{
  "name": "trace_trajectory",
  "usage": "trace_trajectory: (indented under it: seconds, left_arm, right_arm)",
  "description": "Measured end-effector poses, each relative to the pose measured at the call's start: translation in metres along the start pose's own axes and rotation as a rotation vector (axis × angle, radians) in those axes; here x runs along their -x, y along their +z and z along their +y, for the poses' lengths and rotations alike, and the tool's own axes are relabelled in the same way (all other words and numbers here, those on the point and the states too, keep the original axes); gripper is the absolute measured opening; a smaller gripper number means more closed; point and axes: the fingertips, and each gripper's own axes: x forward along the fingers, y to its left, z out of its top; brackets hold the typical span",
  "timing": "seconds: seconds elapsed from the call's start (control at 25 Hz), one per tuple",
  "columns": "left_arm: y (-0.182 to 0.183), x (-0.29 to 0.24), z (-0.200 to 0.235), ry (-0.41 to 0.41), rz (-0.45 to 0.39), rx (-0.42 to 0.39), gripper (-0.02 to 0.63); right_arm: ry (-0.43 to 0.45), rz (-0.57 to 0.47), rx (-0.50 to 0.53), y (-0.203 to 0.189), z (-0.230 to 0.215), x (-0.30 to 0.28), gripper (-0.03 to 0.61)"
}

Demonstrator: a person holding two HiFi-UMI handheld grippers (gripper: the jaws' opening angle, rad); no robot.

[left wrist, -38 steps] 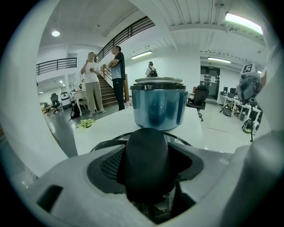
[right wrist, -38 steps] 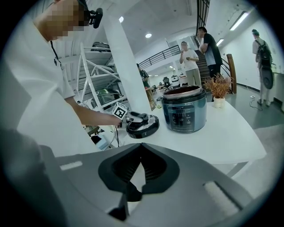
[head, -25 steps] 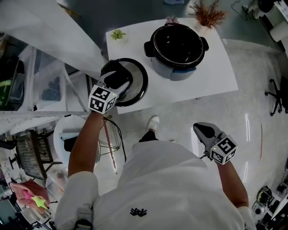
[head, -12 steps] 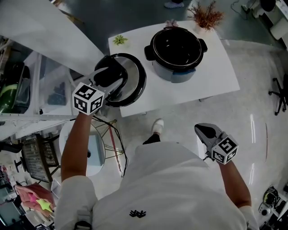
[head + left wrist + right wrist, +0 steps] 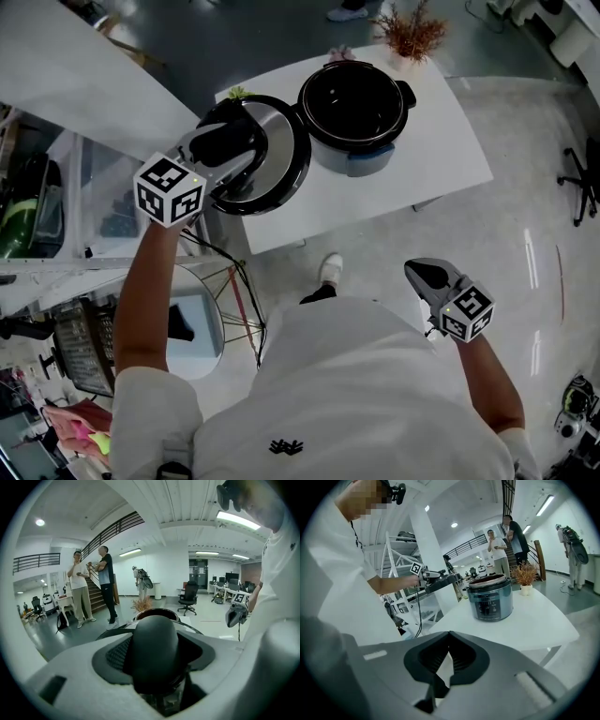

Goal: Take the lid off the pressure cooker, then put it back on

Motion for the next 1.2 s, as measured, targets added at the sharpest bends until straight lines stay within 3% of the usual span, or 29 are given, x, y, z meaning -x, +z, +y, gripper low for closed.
trace_trajectory:
  seconds: [0.68,1.2]
  left_arm:
    - [0.071,-0.109,-0.019,-0.208,0.012,-0.117,0.287]
    - [0.098,-0.188,-0.034,-0.319,0.036,-0.184,0.287]
  right_arm:
    - [-0.162,-0.076,-0.103,-0.014,-0.015,0.026,0.014]
    - [-0.282,-0.116,-0.174,-0.026,-0.021,0.042,0.014]
